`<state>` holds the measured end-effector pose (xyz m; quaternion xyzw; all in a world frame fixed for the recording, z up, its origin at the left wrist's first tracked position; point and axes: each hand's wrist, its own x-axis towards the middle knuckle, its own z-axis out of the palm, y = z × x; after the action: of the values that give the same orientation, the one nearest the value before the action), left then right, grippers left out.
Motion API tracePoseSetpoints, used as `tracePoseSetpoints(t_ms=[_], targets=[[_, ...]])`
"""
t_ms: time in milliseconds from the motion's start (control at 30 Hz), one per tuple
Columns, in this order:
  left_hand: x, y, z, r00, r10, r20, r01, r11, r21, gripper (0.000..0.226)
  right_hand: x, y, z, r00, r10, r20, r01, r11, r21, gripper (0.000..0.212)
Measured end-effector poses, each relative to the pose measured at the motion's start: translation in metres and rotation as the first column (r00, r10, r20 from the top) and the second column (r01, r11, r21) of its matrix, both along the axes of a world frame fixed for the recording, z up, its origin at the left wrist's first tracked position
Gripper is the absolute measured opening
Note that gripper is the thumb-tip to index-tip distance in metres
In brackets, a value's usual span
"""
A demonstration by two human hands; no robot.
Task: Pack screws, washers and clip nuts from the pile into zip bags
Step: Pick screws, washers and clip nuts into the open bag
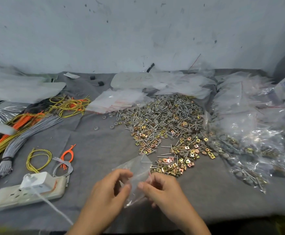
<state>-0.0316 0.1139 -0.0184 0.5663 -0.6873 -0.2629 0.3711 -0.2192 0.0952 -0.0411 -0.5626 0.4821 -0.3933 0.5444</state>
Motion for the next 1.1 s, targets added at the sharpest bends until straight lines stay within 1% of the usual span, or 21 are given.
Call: tracePoseSetpoints(t_ms=[67, 133, 167, 233, 300, 333, 367, 433, 533, 567, 633, 700, 733, 800, 867, 900, 933, 967, 1033, 1067, 1100], targets=[[-0.008, 0.006, 0.001, 0.976, -0.051, 0.211, 0.062, 0.997, -0.048, 0.04, 0.003, 0.0, -0.002, 0.997, 0.009, -0.078, -0.013, 0.999, -0.049, 0.042], [-0.015, 0.009, 0.004, 0.941, 0.013, 0.338, 0.03, 0.992, -0.119, 0.044, 0.009, 0.001, -0.004, 0.985, -0.004, -0.173, -0.014, 0.995, -0.102, 0.045], [-0.017, 0.01, 0.007, 0.934, 0.069, 0.352, 0.0, 0.981, -0.193, 0.037, 0.012, 0.001, -0.005, 0.979, -0.028, -0.203, 0.002, 0.991, -0.13, 0.044], [-0.016, 0.011, 0.01, 0.939, 0.174, 0.296, -0.058, 0.93, -0.362, 0.025, 0.017, 0.002, -0.006, 0.954, -0.099, -0.284, 0.044, 0.98, -0.194, 0.041], [-0.011, 0.013, 0.008, 0.951, 0.222, 0.215, -0.096, 0.874, -0.477, 0.025, 0.022, 0.001, -0.004, 0.921, -0.144, -0.362, 0.062, 0.972, -0.228, 0.041], [-0.009, 0.014, 0.006, 0.953, 0.225, 0.203, -0.095, 0.858, -0.505, 0.025, 0.025, 0.001, -0.004, 0.919, -0.152, -0.365, 0.07, 0.971, -0.228, 0.039], [-0.008, 0.015, 0.004, 0.952, 0.224, 0.21, -0.087, 0.852, -0.516, 0.026, 0.029, 0.0, -0.002, 0.929, -0.149, -0.338, 0.076, 0.973, -0.22, 0.033], [-0.005, 0.014, 0.0, 0.943, 0.22, 0.249, -0.067, 0.859, -0.507, 0.031, 0.038, -0.002, 0.002, 0.972, -0.119, -0.202, 0.081, 0.979, -0.186, 0.021], [0.002, 0.009, -0.008, 0.945, 0.222, 0.239, -0.071, 0.855, -0.513, 0.034, 0.049, -0.007, 0.004, 0.998, -0.067, -0.014, 0.065, 0.991, -0.113, 0.039], [0.005, 0.007, -0.011, 0.948, 0.241, 0.206, -0.093, 0.833, -0.545, 0.032, 0.051, -0.008, 0.002, 0.998, -0.064, 0.004, 0.064, 0.992, -0.112, 0.044], [0.01, 0.004, -0.016, 0.947, 0.301, 0.109, -0.165, 0.75, -0.64, 0.028, 0.054, -0.011, -0.002, 0.998, -0.058, -0.038, 0.051, 0.986, -0.161, 0.051], [0.01, 0.0, -0.021, 0.949, 0.315, 0.023, -0.206, 0.673, -0.71, 0.026, 0.056, -0.013, -0.005, 0.996, -0.043, -0.082, 0.026, 0.979, -0.204, 0.051], [0.01, -0.001, -0.024, 0.953, 0.302, 0.011, -0.199, 0.653, -0.731, 0.024, 0.058, -0.014, -0.006, 0.998, -0.031, -0.059, 0.019, 0.98, -0.197, 0.049], [0.007, -0.003, -0.029, 0.958, 0.286, 0.028, -0.171, 0.645, -0.744, 0.027, 0.065, -0.019, -0.003, 0.993, 0.007, 0.12, 0.006, 0.994, -0.108, 0.044], [0.007, -0.005, -0.036, 0.951, 0.304, 0.052, -0.171, 0.659, -0.733, 0.031, 0.072, -0.026, 0.001, 0.945, 0.031, 0.325, -0.033, 0.999, 0.0, 0.044], [0.009, -0.008, -0.04, 0.946, 0.316, 0.074, -0.172, 0.681, -0.712, 0.03, 0.072, -0.03, 0.002, 0.931, 0.021, 0.364, -0.037, 0.999, 0.035, 0.044], [0.01, -0.012, -0.042, 0.94, 0.323, 0.106, -0.169, 0.715, -0.679, 0.029, 0.071, -0.034, 0.002, 0.937, 0.015, 0.348, -0.036, 0.998, 0.054, 0.045], [0.011, -0.016, -0.043, 0.937, 0.322, 0.139, -0.167, 0.757, -0.631, 0.028, 0.067, -0.036, 0.002, 0.958, 0.016, 0.287, -0.037, 0.997, 0.067, 0.046], [0.013, -0.027, -0.046, 0.925, 0.326, 0.194, -0.184, 0.833, -0.522, 0.027, 0.05, -0.043, -0.002, 0.996, 0.034, 0.084, -0.039, 0.997, 0.063, 0.055], [0.013, -0.032, -0.048, 0.916, 0.339, 0.213, -0.207, 0.857, -0.472, 0.025, 0.039, -0.046, -0.003, 0.999, 0.028, -0.03, -0.028, 0.999, 0.028, 0.056], [0.013, -0.038, -0.051, 0.912, 0.346, 0.219, -0.232, 0.878, -0.419, 0.022, 0.025, -0.051, -0.001, 0.989, -0.001, -0.147, -0.005, 0.999, -0.04, 0.052]])
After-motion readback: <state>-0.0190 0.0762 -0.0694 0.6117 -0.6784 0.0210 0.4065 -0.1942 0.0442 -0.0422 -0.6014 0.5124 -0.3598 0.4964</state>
